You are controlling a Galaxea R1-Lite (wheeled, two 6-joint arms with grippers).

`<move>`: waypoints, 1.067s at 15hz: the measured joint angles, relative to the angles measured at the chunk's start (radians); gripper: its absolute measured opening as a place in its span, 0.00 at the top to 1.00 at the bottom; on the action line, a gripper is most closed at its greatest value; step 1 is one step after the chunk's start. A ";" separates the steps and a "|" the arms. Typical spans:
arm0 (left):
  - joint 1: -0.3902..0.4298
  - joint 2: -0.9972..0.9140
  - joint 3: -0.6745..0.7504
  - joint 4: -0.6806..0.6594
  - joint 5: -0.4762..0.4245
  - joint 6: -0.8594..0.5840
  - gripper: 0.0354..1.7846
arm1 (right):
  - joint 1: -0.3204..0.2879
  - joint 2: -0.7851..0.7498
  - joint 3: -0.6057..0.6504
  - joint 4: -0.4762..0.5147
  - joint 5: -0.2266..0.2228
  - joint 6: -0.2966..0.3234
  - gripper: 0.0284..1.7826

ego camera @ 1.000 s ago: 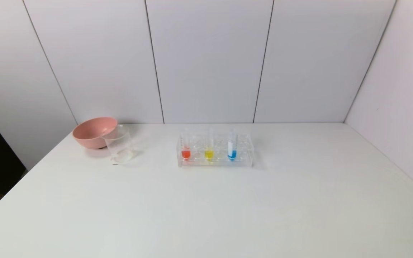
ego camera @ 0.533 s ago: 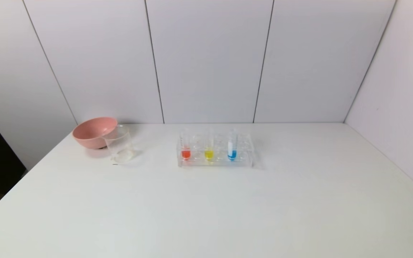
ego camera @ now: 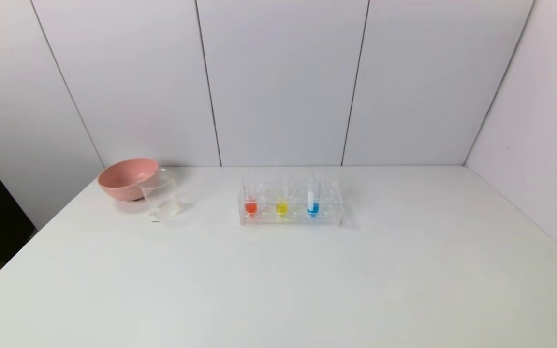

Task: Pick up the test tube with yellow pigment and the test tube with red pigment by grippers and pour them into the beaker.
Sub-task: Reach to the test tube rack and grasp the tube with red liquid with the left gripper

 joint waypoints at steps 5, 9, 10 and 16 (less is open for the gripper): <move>-0.002 0.000 -0.009 -0.021 0.001 -0.049 0.00 | 0.000 0.000 0.000 0.000 0.000 0.000 0.05; -0.002 0.002 -0.151 0.051 -0.030 -0.081 0.00 | 0.000 0.000 0.000 0.000 0.000 0.000 0.05; -0.002 0.009 -0.206 0.086 -0.049 -0.081 0.00 | 0.000 0.000 0.000 0.000 0.000 0.000 0.05; 0.000 0.275 -0.580 0.140 -0.137 -0.080 0.00 | 0.000 0.000 0.000 0.000 0.000 0.000 0.05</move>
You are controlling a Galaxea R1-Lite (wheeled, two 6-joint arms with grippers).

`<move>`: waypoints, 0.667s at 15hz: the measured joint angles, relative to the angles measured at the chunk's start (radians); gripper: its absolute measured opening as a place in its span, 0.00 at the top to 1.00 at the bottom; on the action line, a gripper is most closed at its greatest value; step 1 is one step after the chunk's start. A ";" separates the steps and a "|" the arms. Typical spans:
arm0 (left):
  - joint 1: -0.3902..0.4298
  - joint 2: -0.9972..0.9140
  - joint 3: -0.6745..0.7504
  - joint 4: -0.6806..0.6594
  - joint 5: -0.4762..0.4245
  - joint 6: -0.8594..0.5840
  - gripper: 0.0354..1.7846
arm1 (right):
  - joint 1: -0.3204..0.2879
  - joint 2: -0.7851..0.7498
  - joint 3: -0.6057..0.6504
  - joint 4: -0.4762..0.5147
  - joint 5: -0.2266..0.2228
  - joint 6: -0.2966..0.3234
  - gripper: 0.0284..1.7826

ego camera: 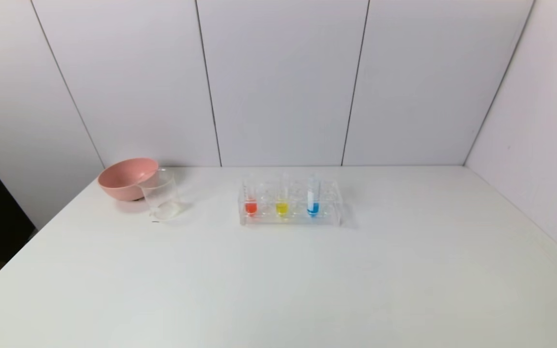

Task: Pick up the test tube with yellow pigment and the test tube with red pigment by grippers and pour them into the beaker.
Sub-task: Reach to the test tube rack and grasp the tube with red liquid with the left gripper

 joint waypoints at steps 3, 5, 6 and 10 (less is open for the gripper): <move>0.000 0.204 -0.149 -0.002 -0.053 0.002 0.00 | 0.000 0.000 0.000 0.000 0.000 0.000 0.05; -0.001 0.334 -0.201 -0.030 -0.114 0.000 0.00 | 0.000 0.000 0.000 0.000 0.000 0.000 0.05; -0.005 0.394 -0.213 -0.047 -0.134 -0.002 0.00 | 0.000 0.000 0.000 0.000 0.000 0.000 0.05; -0.073 0.649 -0.229 -0.143 -0.149 -0.021 0.00 | 0.000 0.000 0.000 0.000 0.000 0.000 0.05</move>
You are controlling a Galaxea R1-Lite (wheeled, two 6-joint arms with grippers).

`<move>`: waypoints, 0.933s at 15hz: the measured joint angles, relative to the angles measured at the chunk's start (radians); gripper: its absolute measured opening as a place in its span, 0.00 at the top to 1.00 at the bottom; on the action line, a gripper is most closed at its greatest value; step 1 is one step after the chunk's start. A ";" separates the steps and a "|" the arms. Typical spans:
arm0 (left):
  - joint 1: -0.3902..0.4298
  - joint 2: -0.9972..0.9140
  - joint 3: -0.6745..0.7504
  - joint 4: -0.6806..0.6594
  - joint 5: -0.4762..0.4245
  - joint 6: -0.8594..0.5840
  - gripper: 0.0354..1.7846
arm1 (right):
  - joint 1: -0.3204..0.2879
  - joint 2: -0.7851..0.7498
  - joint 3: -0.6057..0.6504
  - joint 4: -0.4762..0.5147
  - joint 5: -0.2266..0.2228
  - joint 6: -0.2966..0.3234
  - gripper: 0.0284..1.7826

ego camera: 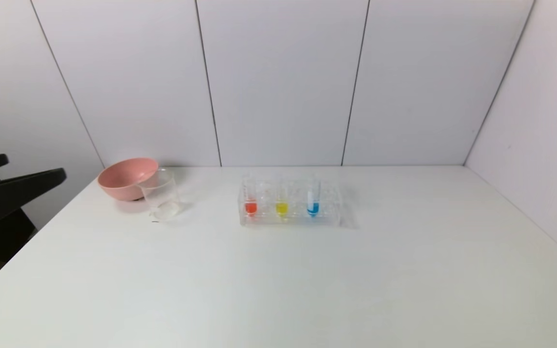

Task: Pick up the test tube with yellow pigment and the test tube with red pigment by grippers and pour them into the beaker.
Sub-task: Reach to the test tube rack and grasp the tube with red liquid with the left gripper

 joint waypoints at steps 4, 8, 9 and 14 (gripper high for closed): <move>-0.107 0.263 0.004 -0.224 0.069 -0.037 0.00 | 0.000 0.000 0.000 0.000 0.000 0.000 0.05; -0.204 0.479 0.013 -0.451 0.200 -0.111 0.00 | 0.000 0.000 0.000 0.000 0.000 0.000 0.05; -0.221 0.531 0.016 -0.515 0.240 -0.122 0.00 | 0.000 0.000 0.000 0.000 0.000 0.000 0.05; -0.299 0.727 0.067 -0.842 0.355 -0.122 0.00 | 0.000 0.000 0.000 0.000 0.000 0.000 0.05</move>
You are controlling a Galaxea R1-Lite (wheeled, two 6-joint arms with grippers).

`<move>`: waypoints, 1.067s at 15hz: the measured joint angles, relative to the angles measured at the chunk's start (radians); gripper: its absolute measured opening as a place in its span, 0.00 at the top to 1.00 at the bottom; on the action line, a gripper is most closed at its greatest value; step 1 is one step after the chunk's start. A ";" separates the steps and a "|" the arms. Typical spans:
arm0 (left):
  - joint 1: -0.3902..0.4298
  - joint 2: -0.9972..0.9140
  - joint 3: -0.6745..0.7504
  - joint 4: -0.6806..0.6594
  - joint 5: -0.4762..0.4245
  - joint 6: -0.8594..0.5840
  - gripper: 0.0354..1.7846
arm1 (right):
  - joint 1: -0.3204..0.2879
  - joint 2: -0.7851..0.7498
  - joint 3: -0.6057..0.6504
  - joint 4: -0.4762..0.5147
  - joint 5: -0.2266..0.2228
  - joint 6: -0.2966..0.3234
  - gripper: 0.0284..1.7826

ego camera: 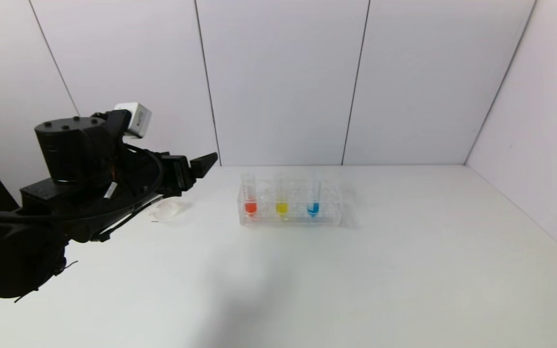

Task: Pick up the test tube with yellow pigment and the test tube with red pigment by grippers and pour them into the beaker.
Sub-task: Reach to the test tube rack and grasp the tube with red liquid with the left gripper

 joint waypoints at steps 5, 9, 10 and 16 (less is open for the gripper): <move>-0.077 0.133 0.012 -0.158 0.075 0.027 0.00 | 0.000 0.000 0.000 0.000 0.000 0.000 0.05; -0.118 0.196 -0.006 -0.161 0.129 0.031 0.00 | 0.000 0.000 0.000 0.000 0.000 0.000 0.05; -0.127 0.216 -0.017 -0.168 0.148 0.034 0.00 | 0.000 0.000 0.000 0.000 0.000 0.000 0.05; -0.155 0.334 -0.065 -0.303 0.212 0.051 0.00 | 0.000 0.000 0.000 0.000 0.000 0.000 0.05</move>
